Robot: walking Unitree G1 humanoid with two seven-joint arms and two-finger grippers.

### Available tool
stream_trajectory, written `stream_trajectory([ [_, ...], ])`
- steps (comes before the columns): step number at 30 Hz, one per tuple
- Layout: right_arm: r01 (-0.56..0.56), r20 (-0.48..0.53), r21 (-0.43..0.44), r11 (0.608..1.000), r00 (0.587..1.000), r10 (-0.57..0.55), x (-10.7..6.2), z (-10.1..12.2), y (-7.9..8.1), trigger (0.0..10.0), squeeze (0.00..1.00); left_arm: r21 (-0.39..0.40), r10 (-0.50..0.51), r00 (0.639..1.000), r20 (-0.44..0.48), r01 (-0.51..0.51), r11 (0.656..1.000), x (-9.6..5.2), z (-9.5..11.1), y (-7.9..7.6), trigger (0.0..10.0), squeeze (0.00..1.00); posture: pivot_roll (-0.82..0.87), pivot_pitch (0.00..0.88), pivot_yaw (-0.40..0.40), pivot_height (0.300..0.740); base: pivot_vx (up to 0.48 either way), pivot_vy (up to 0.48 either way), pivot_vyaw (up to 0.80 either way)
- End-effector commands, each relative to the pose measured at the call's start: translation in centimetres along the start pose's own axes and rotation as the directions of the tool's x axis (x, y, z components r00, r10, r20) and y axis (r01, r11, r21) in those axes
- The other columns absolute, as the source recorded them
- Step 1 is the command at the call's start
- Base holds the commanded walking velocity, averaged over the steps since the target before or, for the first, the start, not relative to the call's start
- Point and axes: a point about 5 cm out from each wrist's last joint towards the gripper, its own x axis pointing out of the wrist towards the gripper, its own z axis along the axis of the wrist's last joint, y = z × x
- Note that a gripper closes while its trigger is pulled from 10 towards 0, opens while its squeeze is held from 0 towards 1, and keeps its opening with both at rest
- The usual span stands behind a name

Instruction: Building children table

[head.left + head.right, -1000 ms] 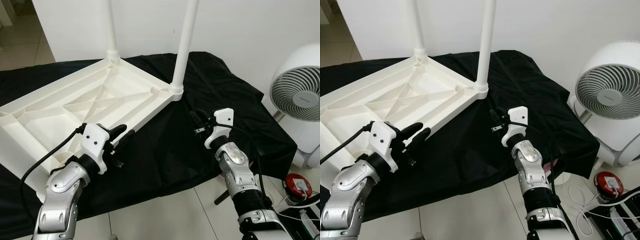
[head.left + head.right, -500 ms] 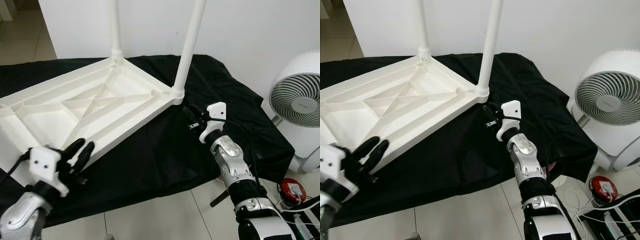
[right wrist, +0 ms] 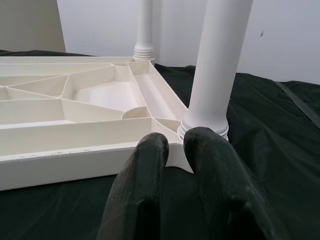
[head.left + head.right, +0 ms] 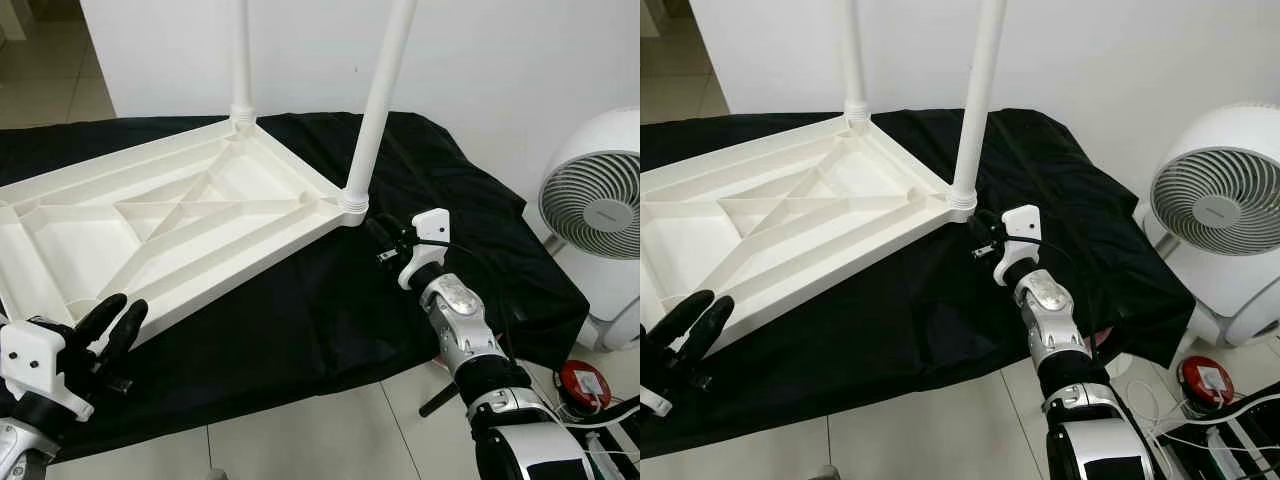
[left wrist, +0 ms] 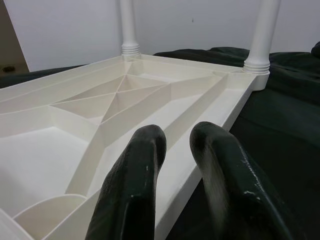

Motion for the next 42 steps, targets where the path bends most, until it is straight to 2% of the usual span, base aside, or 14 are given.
stream_trajectory([
  [1,-0.006,-0.004,-0.012,1.000,1.000,0.006,0.1,-0.1,0.0,10.0,0.00,0.001,-0.017,1.000,0.017,0.017,1.000,0.0,0.3,-0.4,10.0,0.00,0.21,0.000,-0.087,0.740,0.000,0.000,0.00],
  [5,-0.027,-0.018,-0.011,1.000,0.999,0.027,0.2,-0.4,0.1,10.0,0.00,0.038,-0.006,1.000,0.003,0.006,0.999,-1.5,-0.2,-1.4,10.0,0.00,0.24,0.002,-0.106,0.740,0.000,0.000,0.00],
  [9,-0.043,-0.027,-0.014,0.999,0.999,0.042,0.4,-0.5,0.1,10.0,0.00,0.015,0.032,0.999,-0.022,-0.032,0.999,-2.4,-0.5,-1.5,10.0,0.00,0.26,0.019,-0.122,0.740,0.000,0.000,0.00],
  [12,-0.063,-0.036,-0.015,0.998,0.997,0.063,0.6,-0.6,0.3,10.0,0.00,-0.018,0.108,0.994,-0.026,-0.108,0.994,-3.4,-0.8,-0.9,10.0,0.00,0.28,0.029,-0.133,0.740,0.000,0.000,0.00],
  [16,-0.079,-0.042,-0.015,0.997,0.996,0.078,1.0,-0.6,0.6,10.0,0.00,0.011,0.145,0.989,-0.031,-0.145,0.989,-4.4,-0.7,-0.4,10.0,0.00,0.30,0.033,-0.141,0.740,0.000,0.000,0.00],
  [18,-0.099,-0.037,-0.009,0.995,0.994,0.099,1.6,-0.4,1.1,10.0,0.00,0.045,0.188,0.982,-0.035,-0.186,0.982,-5.5,-0.6,0.6,10.0,0.00,0.31,0.035,-0.149,0.740,0.000,0.000,0.00],
  [21,-0.116,-0.034,-0.009,0.993,0.993,0.116,2.0,-0.3,1.6,10.0,0.00,0.067,0.220,0.975,-0.036,-0.218,0.974,-6.1,-0.5,1.3,10.0,0.00,0.33,0.031,-0.149,0.740,0.000,0.000,0.00],
  [26,-0.128,-0.035,-0.007,0.992,0.991,0.128,2.2,-0.4,1.9,10.0,0.00,0.084,0.220,0.974,-0.058,-0.215,0.973,-6.8,-0.6,1.6,10.0,0.00,0.34,0.027,-0.151,0.740,0.000,0.000,0.00],
  [27,-0.132,-0.036,-0.005,0.991,0.991,0.132,2.2,-0.4,2.1,10.0,0.00,0.089,0.224,0.971,-0.085,-0.217,0.972,-7.5,-0.9,2.0,10.0,0.00,0.34,0.024,-0.148,0.740,0.000,0.000,0.00],
  [29,-0.134,-0.036,-0.004,0.991,0.990,0.134,2.3,-0.4,2.1,10.0,0.00,0.091,0.231,0.968,-0.096,-0.222,0.971,-7.8,-1.0,2.2,10.0,0.00,0.34,0.024,-0.148,0.740,0.000,0.000,0.00],
  [35,-0.135,-0.039,0.000,0.991,0.990,0.135,2.1,-0.8,2.3,10.0,0.00,0.125,0.236,0.959,-0.159,-0.217,0.968,-9.3,-1.3,3.4,10.0,0.00,0.34,0.020,-0.137,0.740,0.000,0.000,0.00],
  [37,-0.132,-0.042,0.002,0.991,0.990,0.132,2.0,-0.9,2.3,10.0,0.00,0.130,0.257,0.948,-0.188,-0.235,0.963,-10.2,-1.4,4.5,10.0,0.00,0.34,0.018,-0.133,0.740,0.000,0.000,0.00],
  [39,-0.132,-0.042,0.002,0.991,0.990,0.132,2.0,-0.9,2.3,10.0,0.00,0.130,0.257,0.948,-0.188,-0.235,0.963,-10.2,-1.4,4.5,10.0,0.00,0.34,0.018,-0.133,0.740,0.000,0.000,0.00],
  [42,-0.128,-0.042,0.001,0.992,0.991,0.128,1.9,-1.0,2.2,10.0,0.00,0.146,0.233,0.943,-0.237,-0.203,0.968,-10.7,-1.5,5.0,10.0,0.00,0.34,0.017,-0.123,0.740,0.000,0.000,0.00],
])
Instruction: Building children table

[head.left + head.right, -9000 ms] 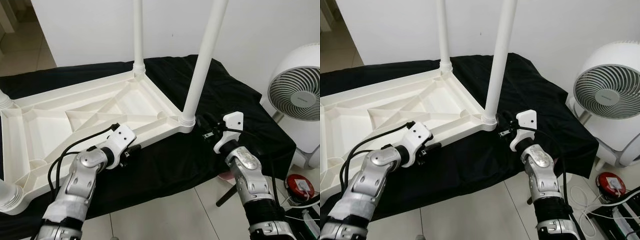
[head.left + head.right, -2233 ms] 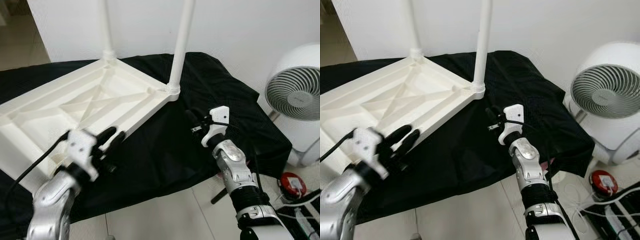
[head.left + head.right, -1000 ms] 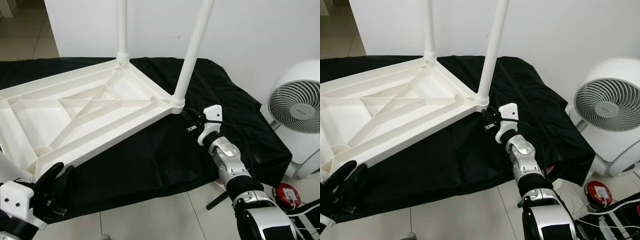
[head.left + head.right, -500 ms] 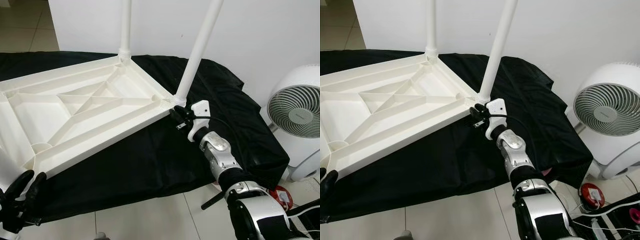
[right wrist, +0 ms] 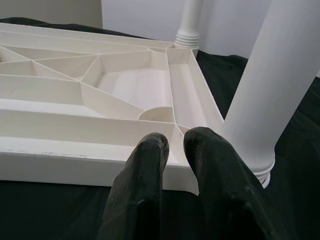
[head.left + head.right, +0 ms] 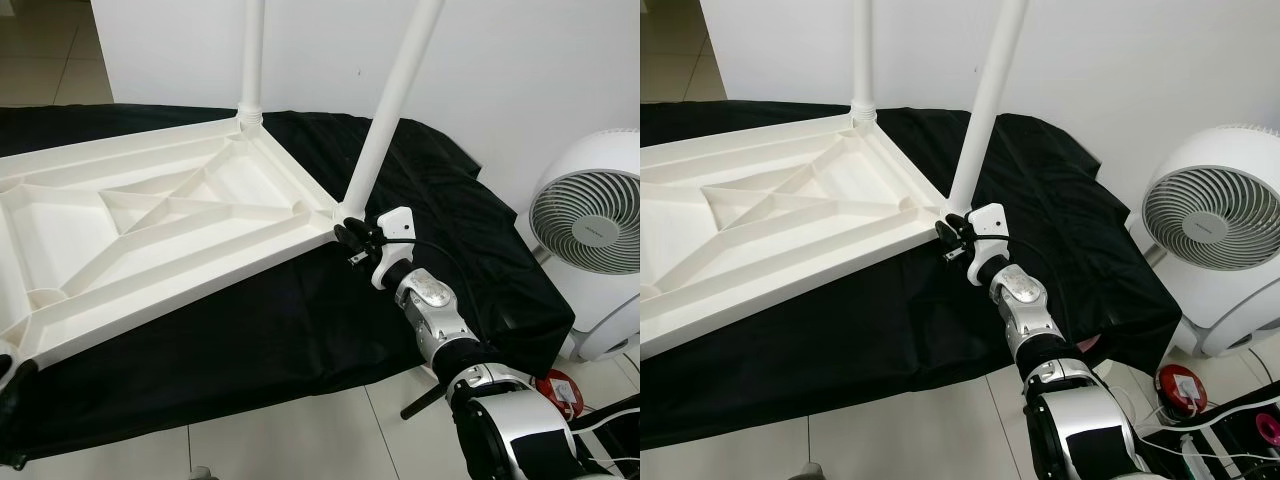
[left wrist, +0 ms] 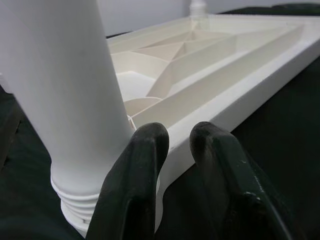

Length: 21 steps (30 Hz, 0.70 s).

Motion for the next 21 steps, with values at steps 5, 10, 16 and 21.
stream_trajectory([
  [5,0.020,-0.003,-0.011,1.000,1.000,-0.020,-0.4,-0.2,-0.5,10.0,0.00,0.058,-0.012,0.982,-0.190,0.024,0.998,-2.0,-1.8,2.1,10.0,0.00,0.34,0.016,-0.113,0.740,0.000,0.000,0.00],
  [10,0.029,0.000,-0.007,1.000,1.000,-0.029,-0.5,-0.2,-0.6,10.0,0.00,0.142,0.003,0.960,-0.281,0.039,0.989,-2.7,-2.0,4.6,10.0,0.00,0.34,0.016,-0.102,0.740,0.000,0.000,0.00],
  [16,0.035,0.004,-0.006,0.999,0.999,-0.035,-0.5,-0.3,-0.5,10.0,0.00,0.238,0.052,0.945,-0.322,0.028,0.971,-2.4,-1.7,7.0,10.0,0.00,0.33,0.013,-0.098,0.740,0.000,0.000,0.00],
  [21,0.038,0.007,-0.007,0.999,0.999,-0.037,-0.5,-0.3,-0.5,10.0,0.00,0.300,0.091,0.939,-0.333,0.014,0.954,-1.7,-1.4,8.8,10.0,0.00,0.32,0.011,-0.091,0.740,0.000,0.000,0.00],
])
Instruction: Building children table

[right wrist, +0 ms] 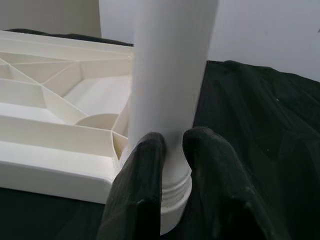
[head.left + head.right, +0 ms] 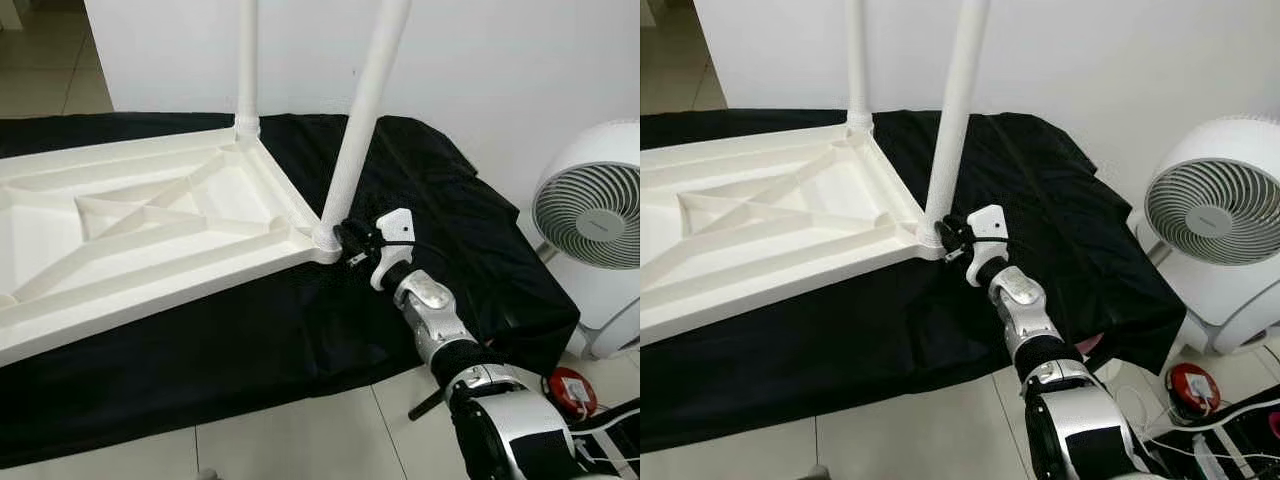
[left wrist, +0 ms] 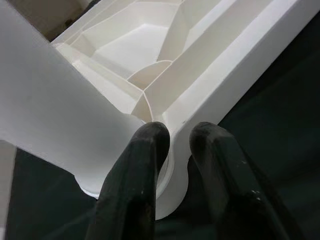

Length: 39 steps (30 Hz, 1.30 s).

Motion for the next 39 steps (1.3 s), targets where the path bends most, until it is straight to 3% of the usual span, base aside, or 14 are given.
stream_trajectory([
  [1,0.030,-0.010,-0.002,1.000,1.000,-0.030,-0.4,-0.3,-0.6,10.0,0.00,-0.022,0.087,0.992,-0.086,-0.090,0.996,-0.9,-1.5,0.5,10.0,0.00,0.32,0.011,-0.091,0.740,0.000,0.000,0.00],
  [4,0.040,-0.006,-0.007,0.999,0.999,-0.040,-0.6,-0.2,-0.9,10.0,0.00,0.055,0.141,0.984,-0.110,-0.135,0.989,-0.4,-1.4,2.6,10.0,0.00,0.31,0.006,-0.089,0.740,0.000,0.000,0.00],
  [8,0.044,-0.005,-0.009,0.999,0.999,-0.044,-0.7,-0.2,-1.0,10.0,0.00,0.130,0.141,0.981,-0.135,-0.124,0.984,-0.2,-1.4,3.4,10.0,0.00,0.30,0.005,-0.087,0.740,0.000,0.000,0.00],
  [12,0.047,-0.003,-0.012,0.999,0.999,-0.047,-0.8,-0.2,-1.1,10.0,0.00,0.127,0.148,0.982,-0.118,-0.133,0.983,0.0,-1.3,3.6,10.0,0.00,0.30,0.007,-0.085,0.740,0.000,0.000,0.00],
  [15,0.050,-0.004,-0.010,0.999,0.999,-0.050,-0.7,-0.2,-1.1,10.0,0.00,0.086,0.118,0.993,-0.016,-0.116,0.989,1.4,0.1,2.4,10.0,0.00,0.30,0.011,-0.084,0.740,0.000,0.000,0.00],
  [18,0.049,-0.004,-0.008,0.999,0.999,-0.049,-0.7,-0.3,-1.0,10.0,0.00,0.080,0.095,0.995,0.027,-0.097,0.992,2.1,0.8,1.6,10.0,0.00,0.30,0.015,-0.083,0.740,0.000,0.000,0.00],
  [22,0.040,-0.005,-0.004,0.999,0.999,-0.040,-0.6,-0.4,-0.7,10.0,0.00,0.066,0.003,0.988,0.156,-0.013,0.998,4.3,3.1,-1.3,10.0,0.00,0.30,0.026,-0.083,0.740,0.000,0.000,0.00],
  [23,0.040,-0.005,-0.004,0.999,0.999,-0.040,-0.6,-0.4,-0.7,10.0,0.00,0.066,0.003,0.988,0.156,-0.013,0.998,4.3,3.1,-1.3,10.0,0.00,0.30,0.026,-0.083,0.740,0.000,0.000,0.00],
  [29,0.040,-0.005,-0.011,0.999,0.999,-0.040,-0.6,-0.3,-0.8,10.0,0.00,0.071,-0.201,0.935,0.292,0.188,0.980,6.3,5.9,-6.2,10.0,0.00,0.29,0.034,-0.077,0.740,0.000,0.000,0.00],
  [31,0.040,-0.004,-0.011,0.999,0.999,-0.040,-0.6,-0.3,-0.7,10.0,0.00,0.062,-0.220,0.929,0.299,0.212,0.975,6.3,6.0,-6.7,10.0,0.00,0.29,0.035,-0.075,0.740,0.000,0.000,0.00],
  [35,0.039,-0.003,-0.009,0.999,0.999,-0.039,-0.7,-0.3,-0.6,10.0,0.00,0.054,-0.245,0.936,0.252,0.239,0.970,5.5,4.9,-6.7,10.0,0.00,0.30,0.038,-0.070,0.740,0.000,0.000,0.00],
  [38,0.042,-0.010,-0.001,0.999,0.999,-0.042,-0.8,-0.6,-0.5,10.0,0.00,0.039,-0.115,0.981,0.156,0.110,0.993,3.9,3.2,-3.2,10.0,0.00,0.31,0.044,-0.070,0.740,0.000,0.000,0.00],
  [39,0.042,-0.010,-0.001,0.999,0.999,-0.042,-0.8,-0.6,-0.5,10.0,0.00,0.039,-0.115,0.981,0.156,0.110,0.993,3.9,3.2,-3.2,10.0,0.00,0.31,0.044,-0.070,0.740,0.000,0.000,0.00],
])
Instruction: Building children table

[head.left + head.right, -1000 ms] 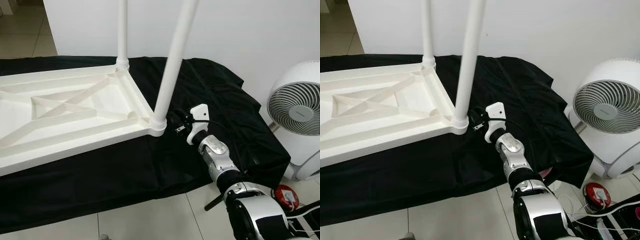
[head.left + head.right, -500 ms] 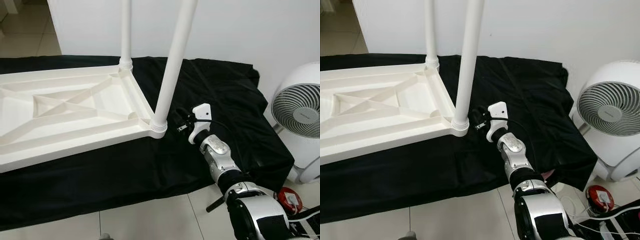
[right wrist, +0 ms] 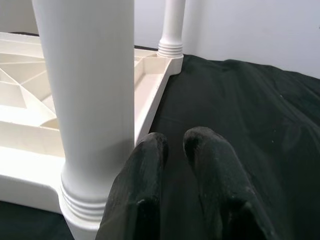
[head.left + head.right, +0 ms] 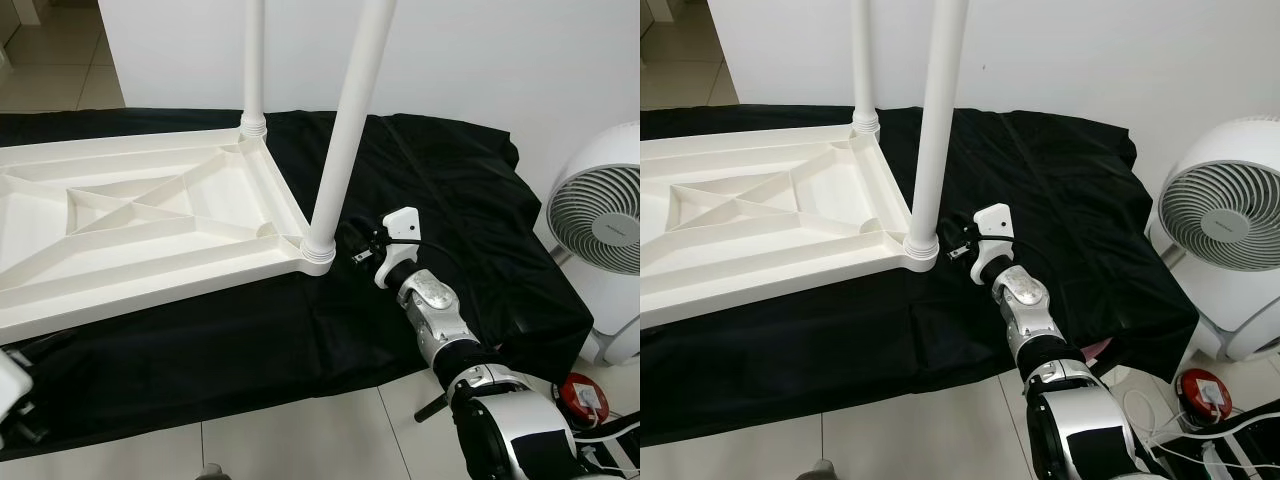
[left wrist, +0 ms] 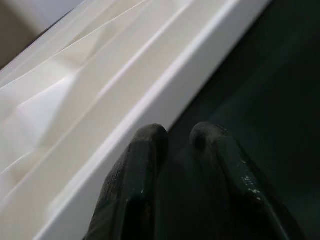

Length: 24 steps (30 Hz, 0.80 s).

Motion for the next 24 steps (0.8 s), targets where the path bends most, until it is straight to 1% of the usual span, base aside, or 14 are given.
stream_trajectory([
  [1,0.007,-0.020,-0.006,1.000,1.000,-0.007,-0.5,-0.5,-0.2,10.0,0.00,-0.003,0.043,0.999,-0.017,-0.043,0.999,-0.5,-0.2,0.6,10.0,0.00,0.31,0.044,-0.070,0.740,0.000,0.000,0.00],
  [2,0.007,-0.021,-0.002,1.000,1.000,-0.007,-0.5,-0.6,-0.1,10.0,0.00,-0.011,0.075,0.997,-0.034,-0.076,0.997,-0.9,-0.4,1.3,10.0,0.00,0.31,0.044,-0.070,0.740,0.000,0.000,0.00],
  [4,-0.002,-0.021,0.010,1.000,1.000,0.002,-0.2,-0.6,0.4,10.0,0.00,-0.001,0.145,0.984,-0.105,-0.146,0.989,-3.2,-1.1,3.0,10.0,0.00,0.33,0.049,-0.072,0.740,0.000,0.000,0.00],
  [5,-0.007,-0.021,0.014,1.000,1.000,0.008,-0.1,-0.7,0.7,10.0,0.00,0.000,0.158,0.977,-0.143,-0.160,0.987,-4.3,-1.4,3.5,10.0,0.00,0.34,0.051,-0.074,0.740,0.000,0.000,0.00],
  [6,-0.007,-0.021,0.014,1.000,1.000,0.008,-0.1,-0.7,0.7,10.0,0.00,0.000,0.158,0.977,-0.143,-0.160,0.987,-4.3,-1.4,3.5,10.0,0.00,0.34,0.051,-0.074,0.740,0.000,0.000,0.00],
  [8,-0.014,-0.021,0.019,1.000,1.000,0.015,0.1,-0.7,1.0,10.0,0.00,-0.003,0.177,0.965,-0.192,-0.180,0.984,-5.8,-1.9,3.8,10.0,0.00,0.35,0.054,-0.077,0.740,0.000,0.000,0.00],
  [11,-0.021,-0.023,0.026,0.999,1.000,0.022,0.3,-0.7,1.2,10.0,0.00,-0.020,0.193,0.955,-0.223,-0.203,0.979,-6.7,-2.4,3.6,10.0,0.00,0.35,0.055,-0.080,0.740,0.000,0.000,0.00],
  [15,-0.030,-0.022,0.035,0.999,0.999,0.030,0.4,-0.7,1.4,10.0,0.00,-0.035,0.187,0.958,-0.216,-0.199,0.979,-6.5,-2.4,3.1,10.0,0.00,0.36,0.056,-0.085,0.740,0.000,0.000,0.00],
  [16,-0.076,-0.014,0.046,0.996,0.997,0.077,1.0,-0.3,2.2,10.0,0.00,-0.102,0.096,0.988,-0.120,-0.109,0.989,-3.6,-1.2,0.3,10.0,0.00,0.35,0.052,-0.100,0.740,0.000,0.000,0.00],
  [17,-0.076,-0.014,0.046,0.996,0.997,0.077,1.0,-0.3,2.2,10.0,0.00,-0.102,0.096,0.988,-0.120,-0.109,0.989,-3.6,-1.2,0.3,10.0,0.00,0.35,0.052,-0.100,0.740,0.000,0.000,0.00],
  [18,-0.092,-0.009,0.049,0.995,0.996,0.092,1.3,-0.1,2.4,10.0,0.00,-0.137,0.053,0.996,-0.070,-0.062,0.989,-2.4,-0.4,-1.0,10.0,0.00,0.35,0.052,-0.100,0.740,0.000,0.000,0.00],
  [20,-0.099,-0.006,0.049,0.994,0.995,0.100,1.4,0.0,2.6,10.0,0.00,-0.157,0.028,0.999,-0.040,-0.034,0.987,-1.6,0.1,-1.7,10.0,0.00,0.35,0.052,-0.100,0.740,0.000,0.000,0.00],
  [22,-0.106,-0.002,0.047,0.993,0.994,0.107,1.7,0.4,2.5,10.0,0.00,-0.171,-0.073,0.995,0.062,0.083,0.982,1.0,2.0,-4.0,10.0,0.00,0.34,0.050,-0.118,0.740,0.000,0.000,0.00],
  [24,-0.119,-0.008,0.038,0.992,0.993,0.119,1.8,0.5,2.4,10.0,0.00,-0.180,-0.130,0.981,0.141,0.154,0.972,2.7,3.6,-5.5,10.0,0.00,0.34,0.045,-0.120,0.740,0.000,0.000,0.00],
])
